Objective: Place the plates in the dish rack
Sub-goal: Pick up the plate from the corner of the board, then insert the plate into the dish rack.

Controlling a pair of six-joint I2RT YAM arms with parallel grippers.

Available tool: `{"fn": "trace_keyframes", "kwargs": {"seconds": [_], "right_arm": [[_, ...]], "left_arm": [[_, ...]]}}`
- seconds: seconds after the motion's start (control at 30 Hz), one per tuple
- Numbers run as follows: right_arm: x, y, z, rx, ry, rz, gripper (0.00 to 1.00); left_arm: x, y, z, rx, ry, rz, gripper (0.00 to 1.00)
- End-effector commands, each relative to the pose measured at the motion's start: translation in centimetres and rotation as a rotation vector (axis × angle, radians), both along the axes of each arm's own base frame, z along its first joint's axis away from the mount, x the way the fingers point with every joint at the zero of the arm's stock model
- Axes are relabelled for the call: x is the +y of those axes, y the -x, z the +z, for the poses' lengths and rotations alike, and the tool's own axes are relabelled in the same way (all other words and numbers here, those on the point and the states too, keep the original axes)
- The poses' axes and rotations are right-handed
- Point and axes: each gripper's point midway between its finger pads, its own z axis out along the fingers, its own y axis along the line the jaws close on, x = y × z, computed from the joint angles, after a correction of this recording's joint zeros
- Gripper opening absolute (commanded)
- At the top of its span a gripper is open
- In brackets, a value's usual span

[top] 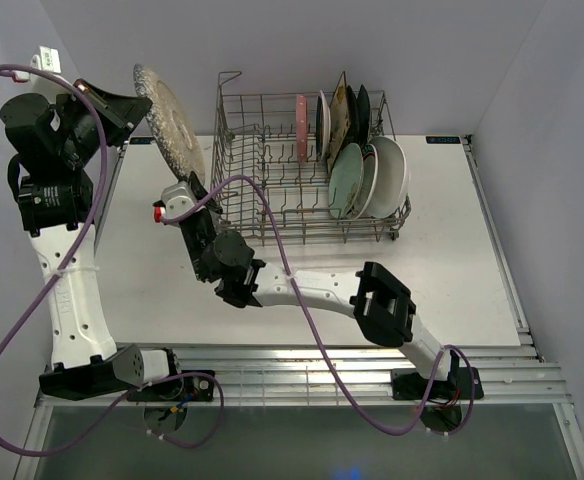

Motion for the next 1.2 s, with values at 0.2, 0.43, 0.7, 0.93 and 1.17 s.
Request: {"fn": "trace_keyframes", "kwargs": {"seconds": [0.2, 0.43, 0.7, 0.93, 1.17], "right_arm": [[-6.9, 3.1, 11.2, -0.139, -0.317, -0.016, 0.08], [-9.1, 3.3, 11.4, -0.212, -0.261, -0.136, 0.08], [-12.1, 3.6, 11.1, -0.230, -0.247, -0.200, 0.08], [-15.8, 3.9, 10.1, -0.223, -0.244, -0.254, 0.08], [-19.7, 3.7, 7.7, -0.172, -0.253, -0.255, 0.08]], "left_arm": [[-3.0, 5.3, 11.5, -0.438, -0.122, -0.095, 0.00], [-4.0, 5.0, 10.9, -0.437, -0.129, -0.113, 0.00], [-8.2, 3.5, 9.4, -0.417, -0.132, -0.175, 0.00], [-13.2, 2.4, 8.6, -0.404, -0.169, -0.203, 0.00], [-17.5, 0.0, 7.3, -0.371, -0.262, -0.173, 0.00]]}}
